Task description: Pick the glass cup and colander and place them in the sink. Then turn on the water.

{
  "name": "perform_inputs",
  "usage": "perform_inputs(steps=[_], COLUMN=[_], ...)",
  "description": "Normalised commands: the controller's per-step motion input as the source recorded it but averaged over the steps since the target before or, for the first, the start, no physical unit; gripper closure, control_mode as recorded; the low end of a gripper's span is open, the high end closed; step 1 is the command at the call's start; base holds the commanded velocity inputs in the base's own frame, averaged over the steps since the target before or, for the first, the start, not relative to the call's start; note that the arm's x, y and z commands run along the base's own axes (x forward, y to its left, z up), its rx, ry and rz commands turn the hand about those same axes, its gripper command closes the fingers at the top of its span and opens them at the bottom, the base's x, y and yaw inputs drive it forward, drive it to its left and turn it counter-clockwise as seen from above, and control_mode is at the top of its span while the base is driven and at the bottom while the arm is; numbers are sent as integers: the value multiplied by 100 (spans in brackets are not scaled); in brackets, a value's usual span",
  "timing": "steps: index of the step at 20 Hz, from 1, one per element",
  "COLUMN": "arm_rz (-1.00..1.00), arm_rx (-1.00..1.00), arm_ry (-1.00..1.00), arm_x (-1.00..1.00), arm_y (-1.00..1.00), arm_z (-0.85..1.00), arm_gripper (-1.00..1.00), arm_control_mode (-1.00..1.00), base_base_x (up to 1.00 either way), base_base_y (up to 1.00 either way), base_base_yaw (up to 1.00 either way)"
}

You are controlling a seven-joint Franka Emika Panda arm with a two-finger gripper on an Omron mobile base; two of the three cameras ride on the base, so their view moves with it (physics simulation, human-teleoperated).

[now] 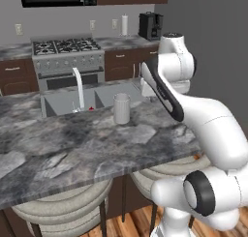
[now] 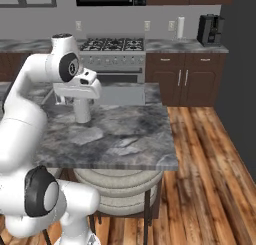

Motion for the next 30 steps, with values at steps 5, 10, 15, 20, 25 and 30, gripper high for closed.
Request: perform_inputs(steps=[5, 10, 15, 20, 25, 30], arm_rz=[-3, -3, 0, 0, 0, 1], arm_rx=[0, 0, 0, 7, 11, -2], arm_ry=[4, 1, 0, 0, 0, 0], arm_x=[54, 52, 44, 36, 33, 47], arm_y=[12, 30, 12, 0, 12, 15], arm_z=[6, 0, 0, -12, -33, -13], arm_gripper=[-100, -100, -100, -100, -100, -100], arm_control_mode=[-100, -100, -100, -100, -100, -100], base_base_x=[0, 0, 0, 0, 0, 0], base_base_y=[0, 0, 0, 0, 0, 0], base_base_yaw=[0, 0, 0, 0, 0, 0])
